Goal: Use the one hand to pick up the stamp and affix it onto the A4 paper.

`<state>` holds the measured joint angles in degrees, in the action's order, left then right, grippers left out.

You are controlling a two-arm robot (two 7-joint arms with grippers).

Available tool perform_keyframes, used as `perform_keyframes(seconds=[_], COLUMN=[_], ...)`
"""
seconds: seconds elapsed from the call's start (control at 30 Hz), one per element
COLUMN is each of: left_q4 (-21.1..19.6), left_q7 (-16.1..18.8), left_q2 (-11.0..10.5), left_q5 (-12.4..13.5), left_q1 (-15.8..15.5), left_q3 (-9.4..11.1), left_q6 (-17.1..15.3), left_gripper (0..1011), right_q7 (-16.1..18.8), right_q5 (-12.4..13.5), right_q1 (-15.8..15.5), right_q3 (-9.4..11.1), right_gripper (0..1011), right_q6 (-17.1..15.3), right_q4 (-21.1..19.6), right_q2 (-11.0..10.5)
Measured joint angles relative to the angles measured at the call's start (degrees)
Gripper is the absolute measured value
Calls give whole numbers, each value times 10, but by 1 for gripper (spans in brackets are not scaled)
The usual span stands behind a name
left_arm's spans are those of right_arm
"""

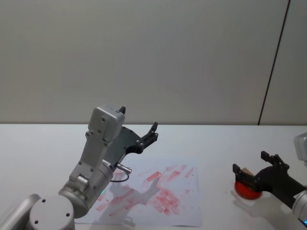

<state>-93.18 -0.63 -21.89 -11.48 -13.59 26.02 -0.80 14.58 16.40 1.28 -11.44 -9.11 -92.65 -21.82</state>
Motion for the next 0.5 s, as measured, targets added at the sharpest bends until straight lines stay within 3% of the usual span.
perform_keyframes(seconds=[0.5], left_q4=[0], left_q7=[0], left_q2=[0], left_q5=[0], left_q1=[0], left_q3=[0], left_q6=[0], left_gripper=[1003], right_q7=[6], right_q5=[-7], right_q1=[9], right_q3=[-3], right_gripper=[1001], right_q6=[-11], right_q4=[26], right_q2=[5])
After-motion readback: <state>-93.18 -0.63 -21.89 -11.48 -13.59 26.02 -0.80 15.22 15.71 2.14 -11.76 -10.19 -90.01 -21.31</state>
